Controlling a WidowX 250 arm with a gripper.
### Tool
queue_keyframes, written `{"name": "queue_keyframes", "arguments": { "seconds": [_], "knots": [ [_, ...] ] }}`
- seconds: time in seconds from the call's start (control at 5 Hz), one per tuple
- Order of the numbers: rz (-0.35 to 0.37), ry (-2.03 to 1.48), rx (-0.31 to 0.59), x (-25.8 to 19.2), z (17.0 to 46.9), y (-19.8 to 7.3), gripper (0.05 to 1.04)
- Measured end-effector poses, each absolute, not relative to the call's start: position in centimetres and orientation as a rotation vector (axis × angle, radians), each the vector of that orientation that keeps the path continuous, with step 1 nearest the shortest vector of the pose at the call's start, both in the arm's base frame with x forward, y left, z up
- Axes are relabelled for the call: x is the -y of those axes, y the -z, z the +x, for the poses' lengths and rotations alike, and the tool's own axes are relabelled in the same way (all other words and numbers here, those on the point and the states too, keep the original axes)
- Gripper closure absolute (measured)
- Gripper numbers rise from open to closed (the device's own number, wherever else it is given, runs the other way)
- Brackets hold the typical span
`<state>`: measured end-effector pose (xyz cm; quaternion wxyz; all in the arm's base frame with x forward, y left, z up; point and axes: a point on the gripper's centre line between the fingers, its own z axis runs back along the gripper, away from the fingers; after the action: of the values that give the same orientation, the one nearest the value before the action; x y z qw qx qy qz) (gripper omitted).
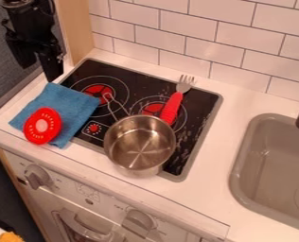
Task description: Move the silver pot on the upper left of the stove
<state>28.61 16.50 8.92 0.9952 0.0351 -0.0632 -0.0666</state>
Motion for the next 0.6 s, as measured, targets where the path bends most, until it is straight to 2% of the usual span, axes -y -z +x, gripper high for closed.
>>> {"name": "queue_keyframes", "arguments": {
  "seconds": [0.2,0.4,0.6],
  "knots": [
    [0.051,0.132,0.103,-16.2,28.4,-8.0,0.082],
    [0.009,0.189,0.115,-12.3,28.1,-8.4,0.082],
    [-0.003,0.301,0.148,-7.3,27.3,-9.8,0.082]
  ]
}}
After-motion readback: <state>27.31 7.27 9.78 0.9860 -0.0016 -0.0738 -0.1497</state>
